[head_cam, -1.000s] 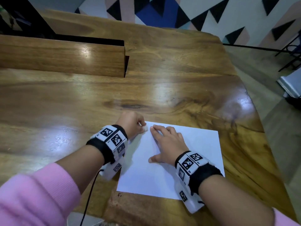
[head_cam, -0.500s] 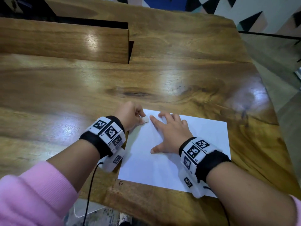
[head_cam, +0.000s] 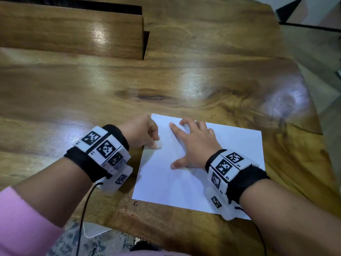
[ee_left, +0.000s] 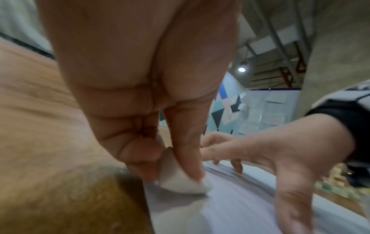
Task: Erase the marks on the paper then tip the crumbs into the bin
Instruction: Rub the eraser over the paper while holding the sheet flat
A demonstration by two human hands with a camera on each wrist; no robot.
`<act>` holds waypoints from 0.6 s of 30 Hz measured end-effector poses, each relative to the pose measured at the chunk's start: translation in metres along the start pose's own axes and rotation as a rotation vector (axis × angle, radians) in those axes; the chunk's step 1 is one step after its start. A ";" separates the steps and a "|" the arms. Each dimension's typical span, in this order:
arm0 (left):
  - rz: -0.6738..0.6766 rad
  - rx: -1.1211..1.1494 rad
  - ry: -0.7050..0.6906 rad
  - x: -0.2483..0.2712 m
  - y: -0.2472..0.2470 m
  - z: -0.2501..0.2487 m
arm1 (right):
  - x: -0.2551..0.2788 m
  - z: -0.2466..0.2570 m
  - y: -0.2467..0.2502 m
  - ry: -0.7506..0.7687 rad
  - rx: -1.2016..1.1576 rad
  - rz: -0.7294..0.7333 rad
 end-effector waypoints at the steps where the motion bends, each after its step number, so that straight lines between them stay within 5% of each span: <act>1: 0.009 -0.004 -0.007 0.001 0.000 -0.001 | 0.000 0.000 0.000 0.001 -0.001 -0.001; 7: -0.320 0.030 0.042 -0.004 0.035 -0.005 | 0.000 0.000 0.000 0.005 -0.005 0.004; 13: 0.037 -0.030 -0.062 0.014 -0.008 -0.006 | 0.001 0.001 0.001 0.012 -0.009 0.002; 18: -0.310 0.083 0.006 -0.007 0.032 -0.004 | 0.001 0.001 0.001 0.009 -0.008 0.002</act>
Point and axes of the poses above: each hand's wrist, its own x-axis away from the middle knuckle, its own y-axis out of the back of the hand, z = x × y, the point moved 9 cm from there along -x, towards the middle knuckle, and after that the axes turned 13 degrees about -x, right-handed, at the moved point
